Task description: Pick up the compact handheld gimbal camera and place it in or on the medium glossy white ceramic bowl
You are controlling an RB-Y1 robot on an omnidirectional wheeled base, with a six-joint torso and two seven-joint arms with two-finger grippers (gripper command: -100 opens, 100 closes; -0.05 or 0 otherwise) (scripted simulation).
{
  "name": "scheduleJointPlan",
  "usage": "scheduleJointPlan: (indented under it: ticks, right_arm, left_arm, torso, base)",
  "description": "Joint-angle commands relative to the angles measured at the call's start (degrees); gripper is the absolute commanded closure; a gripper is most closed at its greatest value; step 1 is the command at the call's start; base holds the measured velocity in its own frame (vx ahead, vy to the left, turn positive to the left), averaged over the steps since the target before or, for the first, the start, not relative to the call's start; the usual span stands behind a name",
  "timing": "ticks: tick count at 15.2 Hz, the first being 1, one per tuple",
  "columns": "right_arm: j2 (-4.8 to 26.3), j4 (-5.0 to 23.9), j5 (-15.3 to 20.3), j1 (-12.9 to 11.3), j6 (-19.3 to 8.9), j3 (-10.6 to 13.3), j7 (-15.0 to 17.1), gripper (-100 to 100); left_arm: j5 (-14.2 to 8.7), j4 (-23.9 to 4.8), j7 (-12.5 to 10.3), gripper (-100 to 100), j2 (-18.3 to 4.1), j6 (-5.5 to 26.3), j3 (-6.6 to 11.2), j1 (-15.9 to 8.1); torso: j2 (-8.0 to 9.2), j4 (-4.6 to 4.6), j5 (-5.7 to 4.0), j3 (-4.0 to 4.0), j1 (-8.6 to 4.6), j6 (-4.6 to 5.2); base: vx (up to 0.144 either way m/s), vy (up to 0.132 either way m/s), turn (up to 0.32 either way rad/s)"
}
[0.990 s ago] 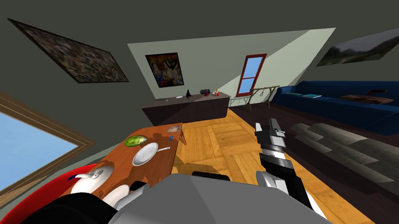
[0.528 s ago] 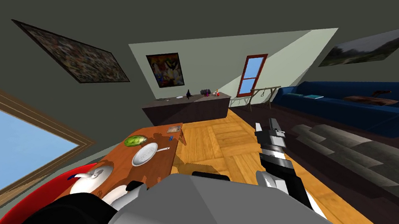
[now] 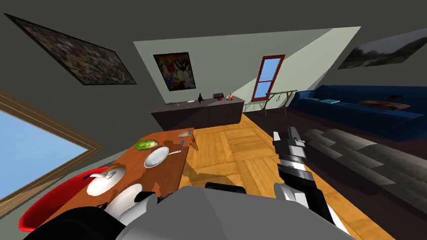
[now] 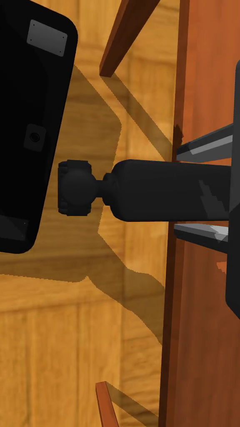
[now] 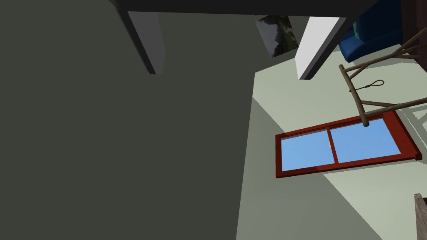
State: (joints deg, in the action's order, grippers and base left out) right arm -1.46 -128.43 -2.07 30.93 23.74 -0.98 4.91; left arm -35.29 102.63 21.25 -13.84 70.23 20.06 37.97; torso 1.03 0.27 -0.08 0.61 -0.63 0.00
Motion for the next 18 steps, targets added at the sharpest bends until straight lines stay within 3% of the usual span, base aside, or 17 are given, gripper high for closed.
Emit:
scheduleJointPlan:
  ticks: [1, 10, 14, 18]
  right_arm:
    - [0.0, 0.0, 0.0, 0.0, 0.0, 0.0, 0.0, 0]
    - [0.0, 0.0, 0.0, 0.0, 0.0, 0.0, 0.0, 0]
    - [0.0, 0.0, 0.0, 0.0, 0.0, 0.0, 0.0, 0]
    - [0.0, 0.0, 0.0, 0.0, 0.0, 0.0, 0.0, 0]
  left_arm:
    - [-2.3, 1.4, 0.6, 100, 0.2, 0.5, 0.24, 0.1]
    - [-9.5, 6.6, 1.9, 100, 0.9, 0.9, 1.83, 1.0]
    - [-11.6, 10.6, 1.9, 100, 1.6, 0.3, 4.36, 2.1]
    - [-12.0, 13.5, 1.9, 100, 2.2, -0.1, 7.08, 2.9]
  torso:
    - [0.0, 0.0, 0.0, 0.0, 0.0, 0.0]
    - [-0.01, 0.06, -0.01, 0.03, 0.09, -0.1]
    - [0.17, 0.09, -0.01, 0.13, 0.21, -0.23]
    - [-0.01, 0.11, 0.03, 0.06, 0.62, -0.28]
  base:
    - [-0.208, -0.098, 0.009]
    - [-0.18, -0.1, 0.035]
    - [-0.209, -0.067, 0.165]
    - [-0.153, 0.026, 0.181]
